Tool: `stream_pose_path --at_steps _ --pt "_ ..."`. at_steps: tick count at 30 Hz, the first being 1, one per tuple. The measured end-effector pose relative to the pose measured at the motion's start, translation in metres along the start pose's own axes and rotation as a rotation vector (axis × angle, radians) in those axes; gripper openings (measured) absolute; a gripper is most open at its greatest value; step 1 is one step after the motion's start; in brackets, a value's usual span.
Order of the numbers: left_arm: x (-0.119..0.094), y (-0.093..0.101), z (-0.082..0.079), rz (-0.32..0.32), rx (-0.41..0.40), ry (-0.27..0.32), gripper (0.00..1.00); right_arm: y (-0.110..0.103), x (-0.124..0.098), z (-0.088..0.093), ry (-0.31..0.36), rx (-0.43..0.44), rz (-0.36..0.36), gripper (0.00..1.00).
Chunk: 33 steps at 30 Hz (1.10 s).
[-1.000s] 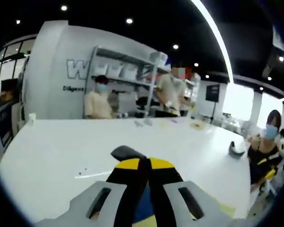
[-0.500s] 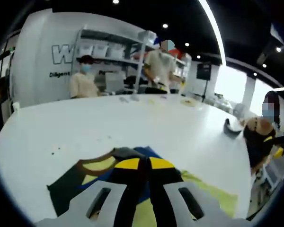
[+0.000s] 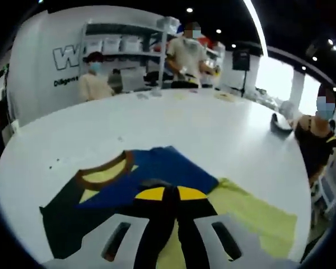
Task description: Fold the garment on the visible template until the final outline fits inside the template.
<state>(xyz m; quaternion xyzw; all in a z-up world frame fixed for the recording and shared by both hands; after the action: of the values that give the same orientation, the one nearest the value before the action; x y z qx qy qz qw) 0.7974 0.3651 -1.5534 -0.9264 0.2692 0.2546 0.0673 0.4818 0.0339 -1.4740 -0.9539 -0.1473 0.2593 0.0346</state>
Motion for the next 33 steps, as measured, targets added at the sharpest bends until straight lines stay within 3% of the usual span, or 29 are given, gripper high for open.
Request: stream_pose_path --at_steps 5,10,13,18,25,33 --pt "0.01 0.009 0.004 0.013 0.053 -0.032 0.04 -0.003 -0.003 0.004 0.0 0.018 0.012 0.64" --pt "0.019 0.029 0.005 0.073 0.107 -0.07 0.06 -0.006 -0.009 0.009 -0.004 0.038 0.033 0.64" --pt "0.015 0.046 0.006 0.09 0.139 -0.072 0.05 -0.007 -0.011 0.01 -0.002 0.041 0.044 0.64" --pt "0.014 0.056 0.004 0.127 0.145 -0.069 0.05 -0.005 -0.012 0.013 -0.003 0.048 0.05 0.64" --pt "0.006 0.049 0.001 0.13 0.151 -0.049 0.05 -0.007 -0.007 0.011 -0.007 0.041 0.027 0.64" --pt "-0.028 0.032 0.007 0.078 0.18 -0.03 0.08 -0.006 0.006 0.007 -0.019 0.026 -0.023 0.64"
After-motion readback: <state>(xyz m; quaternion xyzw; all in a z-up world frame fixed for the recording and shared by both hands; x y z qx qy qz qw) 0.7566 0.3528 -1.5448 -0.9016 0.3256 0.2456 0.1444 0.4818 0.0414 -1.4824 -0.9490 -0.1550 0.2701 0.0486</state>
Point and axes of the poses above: the point that each gripper's makers call its tool centre point, and the gripper's own axes: x roughly forward along the fingers, y roughly to its right, z roughly out of its underside, the point moved 10 cm from there along -x, roughly backward along the fingers, and after that the axes turned 10 degrees about -z, right-handed, at the moved point
